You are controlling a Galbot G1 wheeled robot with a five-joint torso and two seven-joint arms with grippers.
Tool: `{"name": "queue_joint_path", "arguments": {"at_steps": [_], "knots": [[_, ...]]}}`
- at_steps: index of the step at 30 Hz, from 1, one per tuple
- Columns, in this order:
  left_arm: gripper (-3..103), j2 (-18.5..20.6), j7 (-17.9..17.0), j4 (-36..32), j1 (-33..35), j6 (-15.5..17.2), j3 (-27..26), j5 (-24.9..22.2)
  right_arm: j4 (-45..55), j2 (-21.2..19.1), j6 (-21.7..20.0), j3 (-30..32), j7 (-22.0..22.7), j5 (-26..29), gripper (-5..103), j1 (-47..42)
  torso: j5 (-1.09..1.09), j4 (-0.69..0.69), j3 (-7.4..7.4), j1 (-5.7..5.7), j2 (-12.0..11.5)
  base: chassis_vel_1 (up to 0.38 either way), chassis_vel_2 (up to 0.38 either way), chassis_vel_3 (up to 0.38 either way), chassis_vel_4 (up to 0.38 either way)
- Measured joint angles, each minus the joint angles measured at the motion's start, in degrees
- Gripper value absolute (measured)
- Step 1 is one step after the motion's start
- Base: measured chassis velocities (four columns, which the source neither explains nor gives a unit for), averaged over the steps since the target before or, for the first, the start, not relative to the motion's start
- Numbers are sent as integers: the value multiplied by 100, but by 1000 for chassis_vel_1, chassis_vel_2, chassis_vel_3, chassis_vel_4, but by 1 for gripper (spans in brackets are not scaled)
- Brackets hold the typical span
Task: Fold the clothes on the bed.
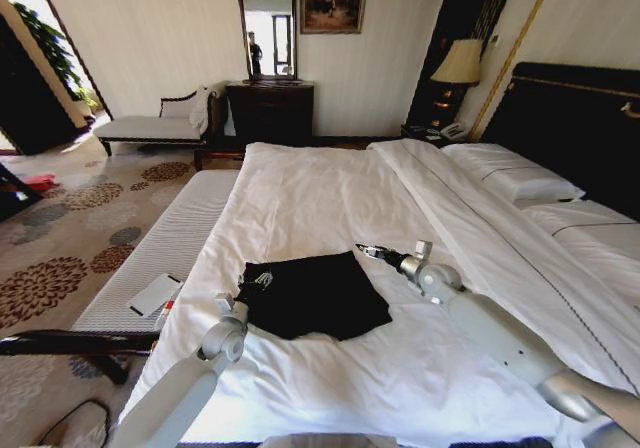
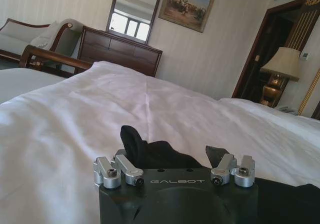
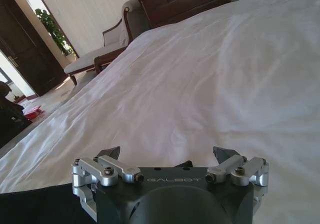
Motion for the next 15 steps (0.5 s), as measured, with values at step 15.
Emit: {"name": "queue_joint_path", "arguments": {"at_steps": [15], "knots": [[41, 42, 71, -54, -44, -30, 4, -258, -251, 173, 51, -330, 101, -122, 100, 242, 0, -2, -1, -1, 0, 0, 0, 0, 0]]}}
